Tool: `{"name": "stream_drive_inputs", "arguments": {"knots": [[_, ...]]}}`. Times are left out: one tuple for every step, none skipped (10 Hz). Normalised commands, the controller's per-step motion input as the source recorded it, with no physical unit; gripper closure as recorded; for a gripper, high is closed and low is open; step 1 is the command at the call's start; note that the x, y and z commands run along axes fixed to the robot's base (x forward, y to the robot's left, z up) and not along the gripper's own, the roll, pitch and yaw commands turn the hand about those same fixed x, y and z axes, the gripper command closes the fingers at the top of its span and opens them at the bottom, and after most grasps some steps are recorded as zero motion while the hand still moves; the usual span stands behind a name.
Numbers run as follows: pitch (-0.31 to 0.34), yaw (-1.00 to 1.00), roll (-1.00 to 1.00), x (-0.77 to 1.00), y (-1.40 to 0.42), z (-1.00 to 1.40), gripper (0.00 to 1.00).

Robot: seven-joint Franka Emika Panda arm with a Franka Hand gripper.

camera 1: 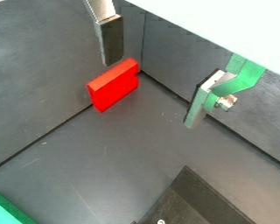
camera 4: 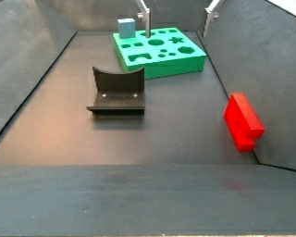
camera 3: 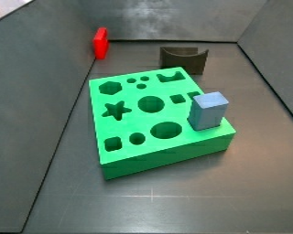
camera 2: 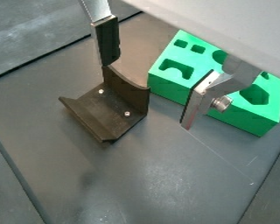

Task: Pick up the double-square object. Move up. Place the double-square object on the fixture. Regrasp the double-square object. Move to above the board. Insert the double-square object.
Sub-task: Pick up the double-square object.

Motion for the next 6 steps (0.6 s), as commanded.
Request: {"name": "stream_drive_inputs", "arguments": {"knots": [[0.0, 0.0, 0.0, -0.05, 0.07, 0.0, 0.0], [-0.01, -0.24, 0.0, -0.62, 0.19, -0.13, 0.0], [-0.027, 0.0, 0.0, -0.86, 0.41, -0.44, 0.0], [-0.094, 0.0, 0.05, -1.0, 0.35, -0.69, 0.0], [-0.151, 0.0, 0.06, -1.0, 0.26, -0.85, 0.0], [-0.12, 0.0, 0.16, -1.0, 0.15, -0.81, 0.0]]}}
